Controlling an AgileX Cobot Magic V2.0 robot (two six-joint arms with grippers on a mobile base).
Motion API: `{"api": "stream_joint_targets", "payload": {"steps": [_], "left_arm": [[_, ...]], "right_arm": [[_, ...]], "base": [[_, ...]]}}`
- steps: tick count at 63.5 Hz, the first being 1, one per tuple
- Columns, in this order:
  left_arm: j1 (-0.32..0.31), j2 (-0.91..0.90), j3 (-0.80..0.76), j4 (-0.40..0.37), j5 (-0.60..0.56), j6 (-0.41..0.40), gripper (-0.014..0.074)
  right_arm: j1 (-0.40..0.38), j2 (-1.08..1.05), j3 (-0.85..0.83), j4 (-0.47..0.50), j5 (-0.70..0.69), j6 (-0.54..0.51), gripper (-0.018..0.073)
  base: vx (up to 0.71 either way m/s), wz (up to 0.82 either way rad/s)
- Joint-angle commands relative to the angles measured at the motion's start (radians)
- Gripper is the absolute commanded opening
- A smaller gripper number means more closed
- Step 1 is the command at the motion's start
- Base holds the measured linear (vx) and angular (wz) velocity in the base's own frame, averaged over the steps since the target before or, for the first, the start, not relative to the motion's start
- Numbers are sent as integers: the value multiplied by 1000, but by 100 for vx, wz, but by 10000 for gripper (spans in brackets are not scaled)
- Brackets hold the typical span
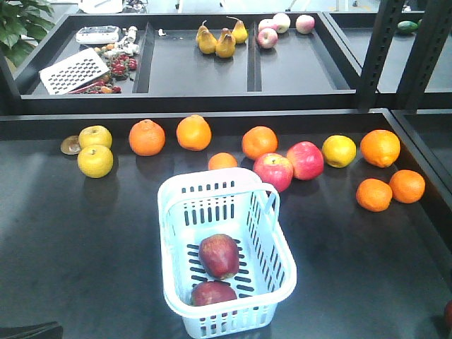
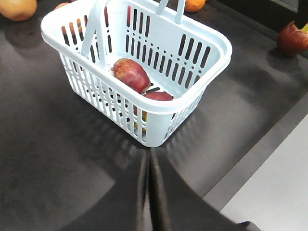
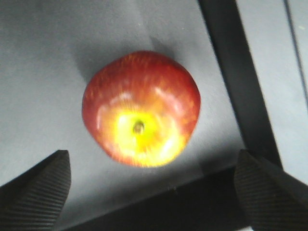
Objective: Pick three apples into basket with both arms
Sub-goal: 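Lower the right gripper onto the third red apple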
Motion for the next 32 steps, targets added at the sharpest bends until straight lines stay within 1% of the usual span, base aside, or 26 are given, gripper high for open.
{"api": "stream_joint_targets", "payload": {"steps": [1,18,32], "left_arm": [[-4,5,-26,-32,-53,-7,-6],[-4,5,-26,-32,-54,-7,-6],[-4,5,-26,-32,-55,-7,-6]], "right_arm": [[-6,-10,-22,-14,-37,-12,642],[-6,61,-22,-28,-99,-18,631],[-6,122,-22,-37,-108,-18,615]], "base": [[0,0],[0,0],[0,0]]}}
